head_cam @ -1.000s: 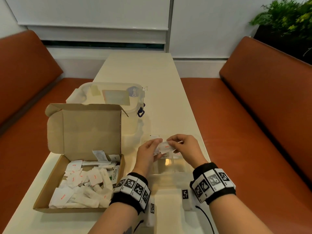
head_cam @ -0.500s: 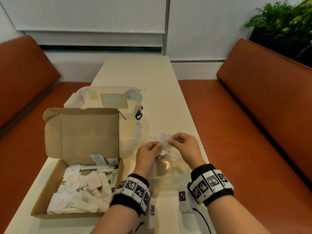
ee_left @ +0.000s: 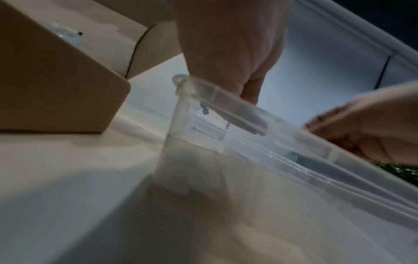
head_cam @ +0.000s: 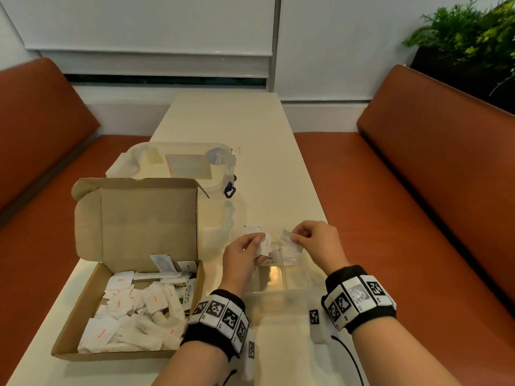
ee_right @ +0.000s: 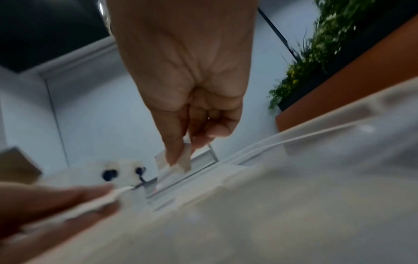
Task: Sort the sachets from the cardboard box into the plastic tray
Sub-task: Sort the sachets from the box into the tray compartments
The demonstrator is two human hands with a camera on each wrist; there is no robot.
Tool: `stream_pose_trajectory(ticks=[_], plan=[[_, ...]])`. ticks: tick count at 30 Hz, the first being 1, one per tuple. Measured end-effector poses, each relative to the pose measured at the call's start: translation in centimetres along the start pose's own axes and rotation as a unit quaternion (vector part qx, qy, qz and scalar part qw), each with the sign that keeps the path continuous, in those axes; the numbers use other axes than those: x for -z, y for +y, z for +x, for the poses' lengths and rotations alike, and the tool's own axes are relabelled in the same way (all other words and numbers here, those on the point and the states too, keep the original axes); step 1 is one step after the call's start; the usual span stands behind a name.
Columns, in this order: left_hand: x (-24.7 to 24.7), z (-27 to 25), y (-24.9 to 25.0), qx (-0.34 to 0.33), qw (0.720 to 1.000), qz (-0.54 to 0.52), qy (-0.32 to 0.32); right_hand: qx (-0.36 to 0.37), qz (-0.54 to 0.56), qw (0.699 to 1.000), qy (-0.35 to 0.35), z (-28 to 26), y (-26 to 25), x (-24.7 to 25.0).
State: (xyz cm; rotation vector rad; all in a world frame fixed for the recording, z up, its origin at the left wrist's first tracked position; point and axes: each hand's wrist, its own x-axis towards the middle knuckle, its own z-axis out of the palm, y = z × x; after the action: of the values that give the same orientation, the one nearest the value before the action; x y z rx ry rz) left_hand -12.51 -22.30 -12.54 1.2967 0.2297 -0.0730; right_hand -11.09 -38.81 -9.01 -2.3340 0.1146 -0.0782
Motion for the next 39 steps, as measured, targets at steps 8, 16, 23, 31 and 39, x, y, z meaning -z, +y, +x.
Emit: stream_pose_trajectory(ticks=[8,16,23,31,39], plan=[[0.6,-0.2,0.1,-0.013,0.999,-0.042,0.015,-0.002,-0.116,0.99,-0.085,-0.2,2.4,-1.4],[0.6,-0.2,0.1,-0.004,0.999,-0.034,0.007,0.041,-0.168,0.983,-0.063,-0.1,2.8,-1.9],[0.5,-0.1,0.2,0.009,0.999,-0.046,0.0,0.055,-0.18,0.979,-0.079,-0.8,3.1,-2.6],[0.5,-0.1,0.3,0.016,0.999,-0.035,-0.008,0.05,-0.178,0.98,-0.077,-0.8,3.1,-2.7],[0.4,-0.3,0.7,0.011,0.999,-0.01,-0.034,0.061,-0.103,0.993,0.016,-0.5,1.7,-2.5]])
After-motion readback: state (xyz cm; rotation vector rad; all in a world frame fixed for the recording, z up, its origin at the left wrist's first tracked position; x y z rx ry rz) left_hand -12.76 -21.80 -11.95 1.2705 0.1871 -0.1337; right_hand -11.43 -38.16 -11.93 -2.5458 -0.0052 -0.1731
